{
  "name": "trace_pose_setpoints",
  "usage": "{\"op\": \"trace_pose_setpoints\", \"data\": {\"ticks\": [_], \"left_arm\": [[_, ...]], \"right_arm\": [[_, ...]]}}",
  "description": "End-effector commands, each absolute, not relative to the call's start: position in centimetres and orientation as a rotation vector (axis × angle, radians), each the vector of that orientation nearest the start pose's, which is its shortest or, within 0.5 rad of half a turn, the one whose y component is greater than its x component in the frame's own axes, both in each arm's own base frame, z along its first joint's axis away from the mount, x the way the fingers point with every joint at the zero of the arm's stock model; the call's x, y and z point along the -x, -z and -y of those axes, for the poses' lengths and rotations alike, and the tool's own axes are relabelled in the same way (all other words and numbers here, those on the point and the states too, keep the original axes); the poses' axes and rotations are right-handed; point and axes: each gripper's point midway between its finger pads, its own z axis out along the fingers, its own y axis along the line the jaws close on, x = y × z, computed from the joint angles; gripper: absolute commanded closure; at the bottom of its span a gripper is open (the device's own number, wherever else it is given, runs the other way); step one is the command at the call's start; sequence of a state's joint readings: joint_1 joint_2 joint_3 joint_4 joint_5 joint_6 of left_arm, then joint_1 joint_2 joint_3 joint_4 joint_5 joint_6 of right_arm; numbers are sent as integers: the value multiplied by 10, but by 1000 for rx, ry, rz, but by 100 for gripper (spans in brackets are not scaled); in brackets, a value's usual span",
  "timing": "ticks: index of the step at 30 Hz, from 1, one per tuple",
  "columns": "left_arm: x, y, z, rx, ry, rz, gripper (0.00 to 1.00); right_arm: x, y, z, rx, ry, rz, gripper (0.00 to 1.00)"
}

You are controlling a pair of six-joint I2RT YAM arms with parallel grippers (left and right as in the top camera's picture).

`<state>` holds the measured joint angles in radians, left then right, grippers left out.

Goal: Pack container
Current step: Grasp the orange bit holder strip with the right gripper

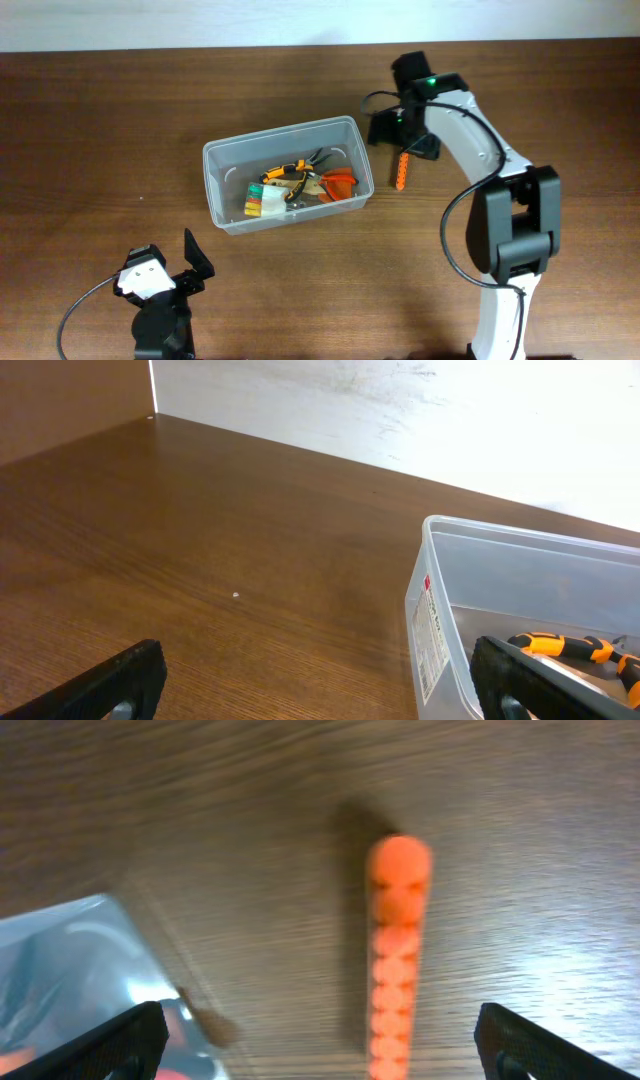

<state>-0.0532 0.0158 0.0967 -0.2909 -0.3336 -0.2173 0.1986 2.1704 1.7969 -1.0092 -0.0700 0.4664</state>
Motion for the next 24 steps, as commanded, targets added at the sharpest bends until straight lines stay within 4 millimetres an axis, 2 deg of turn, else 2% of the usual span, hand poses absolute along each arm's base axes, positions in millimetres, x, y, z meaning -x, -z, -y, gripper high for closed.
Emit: {"op": "trace_pose_setpoints", "data": {"ticks": [1, 4, 6, 12, 15, 22, 24], "left_arm": [[-229, -147, -44, 373, -108, -1731, 1], [-229, -147, -44, 374, -108, -1731, 1], [-229, -147, -44, 374, -108, -1731, 1], [-229, -147, -44, 374, -108, -1731, 1], [-229, -147, -44, 374, -108, -1731, 1], [-229, -147, -44, 374, -108, -1731, 1], [-229, -147, -44, 374, -108, -1731, 1]], "right_arm": [[-452, -54, -71, -513, -170, -2959, 1], [-446, -44, -55, -568, -157, -2974, 0], [-444, -38, -52, -572, -154, -2978, 9], [-437, -14, -62, -418, -160, -3001, 11], [-435, -7, -65, -405, -161, -3000, 11], [-431, 5, -65, -404, -162, -2996, 51], [-430, 6, -65, -404, -161, -2999, 68]]}}
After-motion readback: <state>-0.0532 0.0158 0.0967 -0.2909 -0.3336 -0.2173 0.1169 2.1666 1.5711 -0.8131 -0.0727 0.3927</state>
